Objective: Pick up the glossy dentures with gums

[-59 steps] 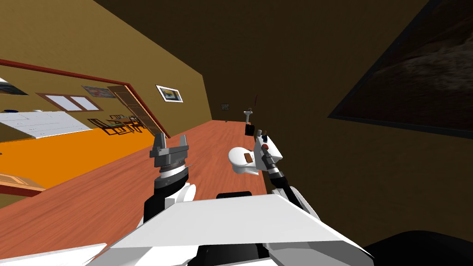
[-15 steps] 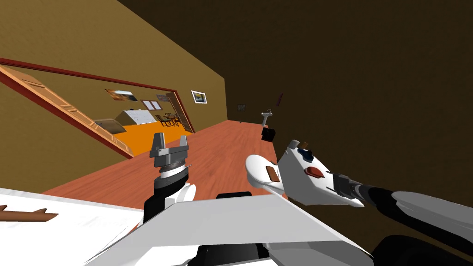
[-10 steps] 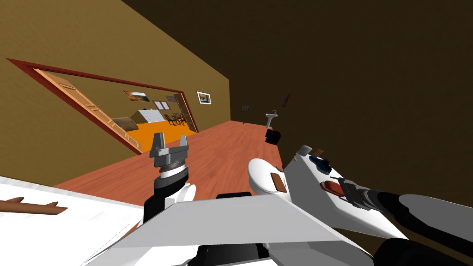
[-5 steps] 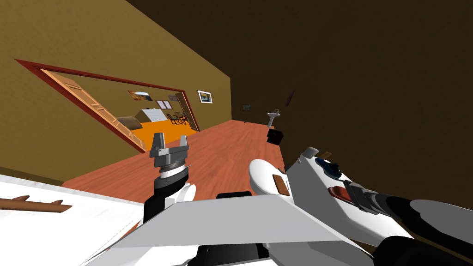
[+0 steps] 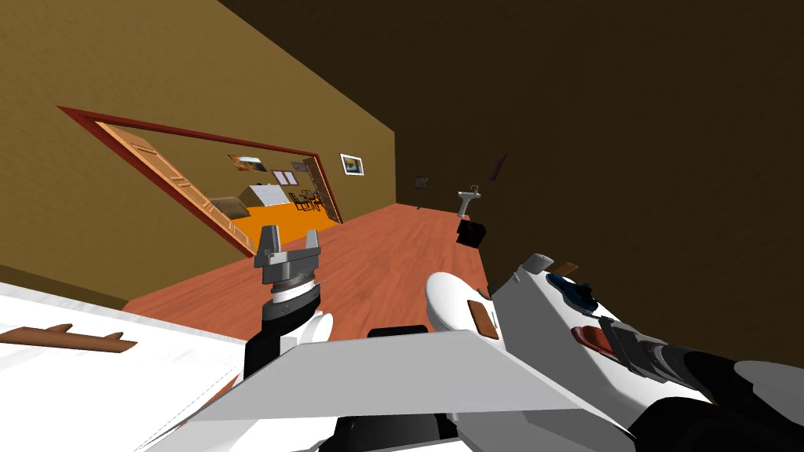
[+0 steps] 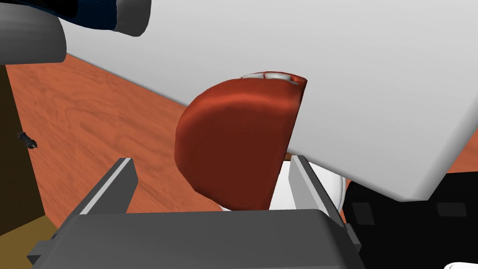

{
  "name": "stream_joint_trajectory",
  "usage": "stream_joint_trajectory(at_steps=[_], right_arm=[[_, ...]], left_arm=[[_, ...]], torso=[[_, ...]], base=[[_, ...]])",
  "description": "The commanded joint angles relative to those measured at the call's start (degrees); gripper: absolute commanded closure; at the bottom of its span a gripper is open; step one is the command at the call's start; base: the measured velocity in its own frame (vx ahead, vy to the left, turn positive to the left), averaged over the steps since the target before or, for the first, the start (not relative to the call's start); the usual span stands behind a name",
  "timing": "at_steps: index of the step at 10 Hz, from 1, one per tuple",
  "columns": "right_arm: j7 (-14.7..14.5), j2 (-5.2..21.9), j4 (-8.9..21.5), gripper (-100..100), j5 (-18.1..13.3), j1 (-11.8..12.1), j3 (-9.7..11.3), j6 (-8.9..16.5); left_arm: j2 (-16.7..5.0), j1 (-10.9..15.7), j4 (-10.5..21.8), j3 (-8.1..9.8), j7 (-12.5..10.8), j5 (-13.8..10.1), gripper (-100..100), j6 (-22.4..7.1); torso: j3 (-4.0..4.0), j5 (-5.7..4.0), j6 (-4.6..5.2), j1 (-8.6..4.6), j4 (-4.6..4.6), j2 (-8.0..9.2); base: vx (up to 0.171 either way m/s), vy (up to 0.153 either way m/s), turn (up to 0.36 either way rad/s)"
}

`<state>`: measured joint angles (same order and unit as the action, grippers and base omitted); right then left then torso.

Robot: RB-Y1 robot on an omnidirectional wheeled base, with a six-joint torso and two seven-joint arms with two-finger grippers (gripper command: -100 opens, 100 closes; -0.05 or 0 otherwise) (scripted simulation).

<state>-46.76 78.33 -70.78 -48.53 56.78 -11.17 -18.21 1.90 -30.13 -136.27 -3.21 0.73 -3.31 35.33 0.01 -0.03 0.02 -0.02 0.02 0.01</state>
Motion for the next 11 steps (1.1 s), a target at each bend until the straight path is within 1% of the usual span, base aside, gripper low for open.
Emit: stream_joint_trajectory(at_steps=[1,2,3,7,8,9,11], right_arm=[[-1.5,-1.8,2.1,-100,-0.6,-1.7,0.1,-1.7],[-0.8,-1.2,1.3,-100,-0.4,-1.1,0.2,-0.9],[-1.0,-1.3,1.4,100,-0.4,-1.2,0.2,-1.1],[-1.0,-1.3,1.4,100,-0.4,-1.2,0.3,-1.1],[-1.0,-1.3,1.4,0,-0.4,-1.2,0.3,-1.1],[0.2,0.3,-0.4,100,0.1,0.2,0.1,0.3],[1.9,2.5,-2.9,100,0.7,2.1,0.1,2.2]], left_arm=[[0.0,0.0,0.0,0.00,0.0,0.0,0,0.0],[0.0,0.0,0.0,0.00,0.0,0.0,0,0.0],[0.0,0.0,0.0,0.00,0.0,0.0,0,0.0],[0.0,0.0,0.0,0.00,0.0,0.0,0,0.0],[0.0,0.0,0.0,0.00,0.0,0.0,0,0.0],[0.0,0.0,0.0,0.00,0.0,0.0,0,0.0],[0.0,0.0,0.0,0.00,0.0,0.0,0,0.0]], torso=[[0.00,0.00,0.00,0.00,0.00,0.00],[-0.01,0.00,0.00,0.00,0.00,-0.01],[0.01,0.01,0.01,-0.02,0.00,0.02],[0.05,0.03,0.00,-0.03,0.03,0.08],[0.05,0.04,0.00,-0.02,0.03,0.08],[0.05,0.05,0.00,-0.02,0.03,0.08],[0.12,0.08,0.02,-0.03,0.06,0.20]], base=[[0.027,0.015,0.053],[0.013,0.006,0.007],[0.000,0.003,-0.012],[0.000,0.000,0.000],[0.000,0.000,0.000],[-0.019,-0.011,-0.073],[-0.032,-0.021,-0.061]])
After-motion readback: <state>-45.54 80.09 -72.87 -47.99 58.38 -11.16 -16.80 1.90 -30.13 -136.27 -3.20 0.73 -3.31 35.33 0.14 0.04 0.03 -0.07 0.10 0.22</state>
